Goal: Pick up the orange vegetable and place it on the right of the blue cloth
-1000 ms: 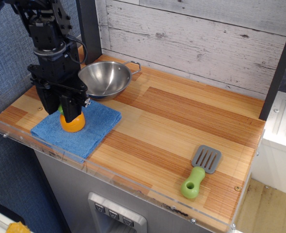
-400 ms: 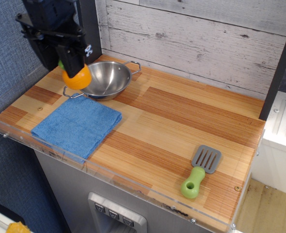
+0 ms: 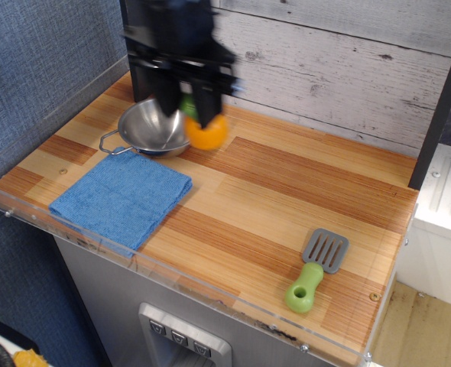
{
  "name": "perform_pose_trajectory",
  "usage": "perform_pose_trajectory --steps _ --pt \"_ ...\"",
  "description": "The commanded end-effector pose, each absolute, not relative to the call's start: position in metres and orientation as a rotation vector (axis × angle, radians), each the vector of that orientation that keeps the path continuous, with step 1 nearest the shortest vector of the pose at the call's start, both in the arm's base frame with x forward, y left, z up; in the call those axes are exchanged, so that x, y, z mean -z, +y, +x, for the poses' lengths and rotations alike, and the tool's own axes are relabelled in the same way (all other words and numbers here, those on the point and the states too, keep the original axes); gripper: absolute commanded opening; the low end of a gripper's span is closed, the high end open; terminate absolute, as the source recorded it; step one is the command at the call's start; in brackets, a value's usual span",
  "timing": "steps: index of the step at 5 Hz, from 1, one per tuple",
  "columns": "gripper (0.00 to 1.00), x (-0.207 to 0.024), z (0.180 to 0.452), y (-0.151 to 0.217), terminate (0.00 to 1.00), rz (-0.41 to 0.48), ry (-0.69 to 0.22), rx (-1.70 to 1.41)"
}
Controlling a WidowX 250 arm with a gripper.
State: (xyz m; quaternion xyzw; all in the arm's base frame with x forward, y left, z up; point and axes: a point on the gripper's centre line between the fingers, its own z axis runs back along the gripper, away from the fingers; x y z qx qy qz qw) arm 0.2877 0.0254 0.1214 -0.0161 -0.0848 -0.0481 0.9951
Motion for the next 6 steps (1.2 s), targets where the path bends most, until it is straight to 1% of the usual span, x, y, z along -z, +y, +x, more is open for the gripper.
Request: perform_pose_trajectory --steps 1,2,3,5,6 --pt "0.0 -0.118 0.272 0.006 0.0 0.017 -0.165 0.101" --pt "0.0 -0.107 0.257 0.012 0.0 0.054 -0.137 0.103" --pt "0.0 -0.092 0.244 0.022 0.0 0.055 -0.112 0.102" --pt "0.0 -0.063 0.248 -0.002 0.0 -0.028 -0.074 0.167" --pt "0.0 -0.056 0.25 -0.008 0.0 -0.052 -0.068 0.186"
